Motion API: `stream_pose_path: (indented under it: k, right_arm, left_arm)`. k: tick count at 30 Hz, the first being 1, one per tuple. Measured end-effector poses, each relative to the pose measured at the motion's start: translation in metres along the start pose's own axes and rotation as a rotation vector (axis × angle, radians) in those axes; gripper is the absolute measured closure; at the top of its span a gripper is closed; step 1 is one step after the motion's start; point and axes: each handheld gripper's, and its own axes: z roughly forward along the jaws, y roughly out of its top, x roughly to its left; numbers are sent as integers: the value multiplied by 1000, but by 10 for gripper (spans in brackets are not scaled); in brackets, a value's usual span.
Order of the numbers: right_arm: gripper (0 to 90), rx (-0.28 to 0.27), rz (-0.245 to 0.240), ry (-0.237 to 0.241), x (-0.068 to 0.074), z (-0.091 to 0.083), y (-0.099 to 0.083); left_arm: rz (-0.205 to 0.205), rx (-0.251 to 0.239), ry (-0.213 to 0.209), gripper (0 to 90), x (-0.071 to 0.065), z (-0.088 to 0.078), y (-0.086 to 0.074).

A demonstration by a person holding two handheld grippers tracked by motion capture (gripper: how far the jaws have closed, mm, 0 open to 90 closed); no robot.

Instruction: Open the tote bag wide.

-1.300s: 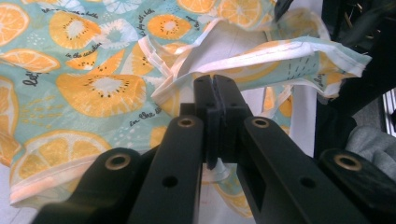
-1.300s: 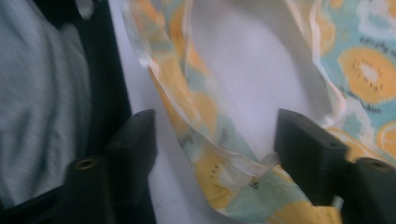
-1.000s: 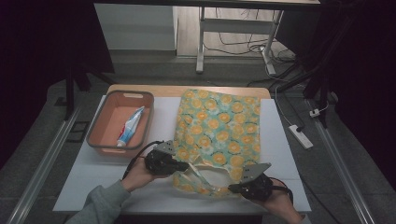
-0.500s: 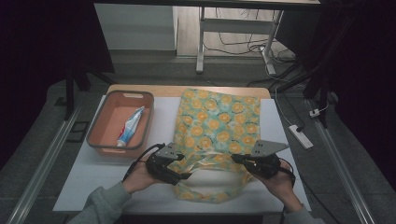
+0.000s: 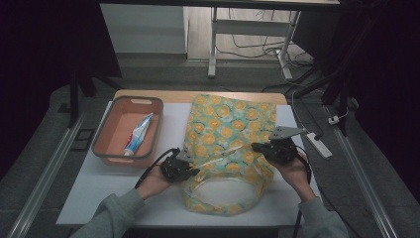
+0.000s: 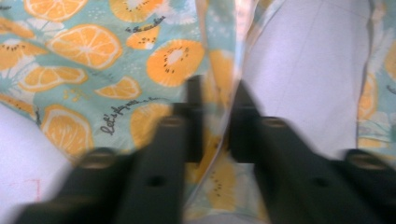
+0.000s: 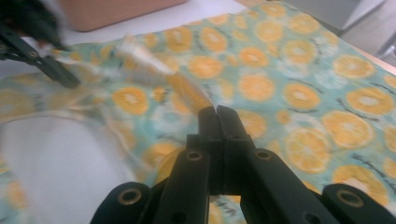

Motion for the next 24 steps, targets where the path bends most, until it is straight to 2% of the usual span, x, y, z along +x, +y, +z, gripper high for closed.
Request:
stream_pose_path:
  k: [2, 3, 4, 5, 7, 8, 9, 10, 11, 13, 14, 15, 16, 18, 21, 22, 24]
  right_arm:
    - [899, 15, 16, -1, -7, 7, -2]
    - [899, 15, 16, -1, -7, 7, -2]
    - [898, 33, 42, 22, -12, 17, -5]
    - [898, 33, 42, 22, -12, 17, -5]
    - [890, 53, 79, 71, -14, 26, -11]
    - [735, 73, 100, 115, -13, 32, -17]
    - [642, 76, 108, 119, -11, 33, -18]
    - [579, 65, 120, 128, -8, 29, -19]
    - [579, 65, 120, 128, -8, 29, -19]
    - [477, 19, 138, 154, 0, 14, -20]
    - [393, -1, 111, 167, 13, -6, -20]
    - [393, -1, 111, 167, 13, -6, -20]
    - [345, -14, 79, 152, 26, -26, -24]
    - [324, -7, 79, 160, 37, -40, -32]
    - [302, 35, 48, 124, 48, -48, -50]
    - [302, 35, 48, 124, 48, -48, -50]
    - [303, 84, 41, 110, 51, -41, -67]
  left_arm:
    - [-30, -40, 6, 881, 2, -4, 3]
    - [-30, -40, 6, 881, 2, -4, 3]
    - [-43, -56, 9, 882, 4, -5, 6]
    - [-43, -56, 9, 882, 4, -5, 6]
    - [-52, -61, 12, 882, 5, -6, 7]
    - [-55, -62, 11, 882, 6, -6, 7]
    - [-56, -62, 11, 882, 6, -6, 7]
    - [-57, -61, 11, 882, 6, -6, 7]
    - [-59, -62, 12, 882, 7, -6, 7]
    - [-63, -64, 12, 883, 8, -7, 7]
    - [-68, -64, 9, 883, 8, -8, 6]
    - [-69, -62, 6, 883, 9, -8, 6]
    - [-78, -62, 2, 882, 11, -7, 6]
    - [-87, -64, -1, 882, 12, -7, 6]
    - [-92, -62, -8, 882, 13, -7, 6]
    - [-93, -62, -9, 882, 13, -7, 5]
    - [-96, -63, -12, 882, 14, -7, 6]
